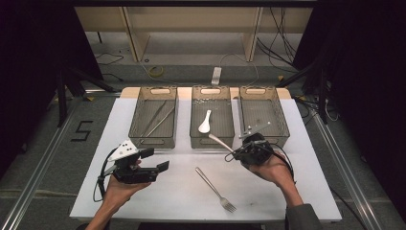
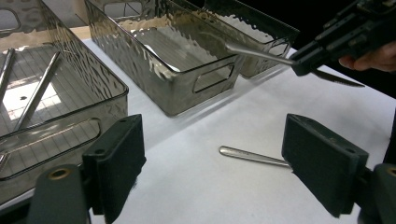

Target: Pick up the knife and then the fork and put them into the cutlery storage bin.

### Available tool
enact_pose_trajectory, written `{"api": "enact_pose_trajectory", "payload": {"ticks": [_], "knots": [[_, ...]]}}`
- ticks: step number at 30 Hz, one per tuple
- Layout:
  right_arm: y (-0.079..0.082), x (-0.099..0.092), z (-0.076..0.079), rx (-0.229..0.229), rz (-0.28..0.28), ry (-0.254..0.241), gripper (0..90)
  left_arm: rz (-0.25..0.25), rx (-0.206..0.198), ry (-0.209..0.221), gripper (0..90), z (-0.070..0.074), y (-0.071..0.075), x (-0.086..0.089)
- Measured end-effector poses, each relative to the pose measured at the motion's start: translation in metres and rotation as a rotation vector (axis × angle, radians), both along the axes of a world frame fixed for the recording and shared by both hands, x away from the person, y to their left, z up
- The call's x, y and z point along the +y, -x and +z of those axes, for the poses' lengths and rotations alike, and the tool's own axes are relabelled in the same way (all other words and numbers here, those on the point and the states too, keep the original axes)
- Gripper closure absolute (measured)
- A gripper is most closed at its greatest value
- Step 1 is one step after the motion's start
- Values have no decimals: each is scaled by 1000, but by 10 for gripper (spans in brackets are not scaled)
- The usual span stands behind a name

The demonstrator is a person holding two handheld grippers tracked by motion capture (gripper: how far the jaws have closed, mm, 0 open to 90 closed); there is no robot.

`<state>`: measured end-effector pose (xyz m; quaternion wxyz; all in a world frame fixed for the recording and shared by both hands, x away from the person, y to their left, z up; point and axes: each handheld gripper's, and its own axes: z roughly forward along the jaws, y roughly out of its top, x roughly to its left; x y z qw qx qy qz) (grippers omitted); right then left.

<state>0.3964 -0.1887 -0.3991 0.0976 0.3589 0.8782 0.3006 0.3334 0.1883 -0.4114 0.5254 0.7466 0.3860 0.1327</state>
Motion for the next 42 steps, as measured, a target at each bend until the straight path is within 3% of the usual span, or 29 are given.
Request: {"api": "enact_pose_trajectory", "payload": {"ticks": [12,20,27,42], "knots": [[-36,-22,23,-39,-93,-27,807,11,-8,17,205,1,0,2],[-63,-31,34,-42,-143,-36,807,18,-8,32,204,1,0,2],[-87,-40,35,-28,-212,-22,807,19,3,60,205,1,-1,4],[-125,-59,36,-3,-336,-7,806,19,-2,57,205,1,-1,4]]}}
